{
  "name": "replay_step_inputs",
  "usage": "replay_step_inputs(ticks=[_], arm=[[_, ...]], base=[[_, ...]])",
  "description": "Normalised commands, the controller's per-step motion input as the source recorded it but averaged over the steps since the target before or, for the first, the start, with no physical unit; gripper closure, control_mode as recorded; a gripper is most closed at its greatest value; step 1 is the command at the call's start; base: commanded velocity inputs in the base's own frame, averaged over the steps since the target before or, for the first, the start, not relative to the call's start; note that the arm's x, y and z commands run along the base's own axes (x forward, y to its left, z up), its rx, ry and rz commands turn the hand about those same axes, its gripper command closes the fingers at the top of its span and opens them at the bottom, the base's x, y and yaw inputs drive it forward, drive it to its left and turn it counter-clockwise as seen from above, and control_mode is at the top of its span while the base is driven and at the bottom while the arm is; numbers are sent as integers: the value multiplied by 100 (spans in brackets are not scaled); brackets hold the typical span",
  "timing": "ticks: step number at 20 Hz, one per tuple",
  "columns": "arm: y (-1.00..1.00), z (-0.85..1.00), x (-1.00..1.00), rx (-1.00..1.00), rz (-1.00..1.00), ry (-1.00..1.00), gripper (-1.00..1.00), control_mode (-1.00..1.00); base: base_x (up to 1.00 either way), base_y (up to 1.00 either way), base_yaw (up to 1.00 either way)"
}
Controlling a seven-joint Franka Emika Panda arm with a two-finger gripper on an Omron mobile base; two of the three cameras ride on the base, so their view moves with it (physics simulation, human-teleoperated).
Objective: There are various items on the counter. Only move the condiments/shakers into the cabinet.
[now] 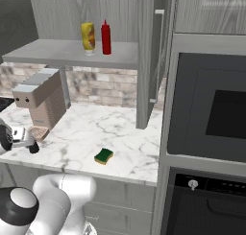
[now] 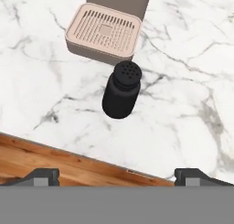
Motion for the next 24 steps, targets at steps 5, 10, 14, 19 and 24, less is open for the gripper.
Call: replay_step_inputs(ticks=[5,10,14,19,24], arm=[[-1,-6,14,0,0,0,-100,-100],[0,-2,19,0,0,0,-100,-100],[0,-3,21,0,0,-1,-100,-100],[0,-10,11,0,0,-2,-100,-100],[0,-15,12,0,0,-1,-100,-100]], base=[[0,0,0],[0,0,0],[0,0,0],[0,0,0],[0,0,0]])
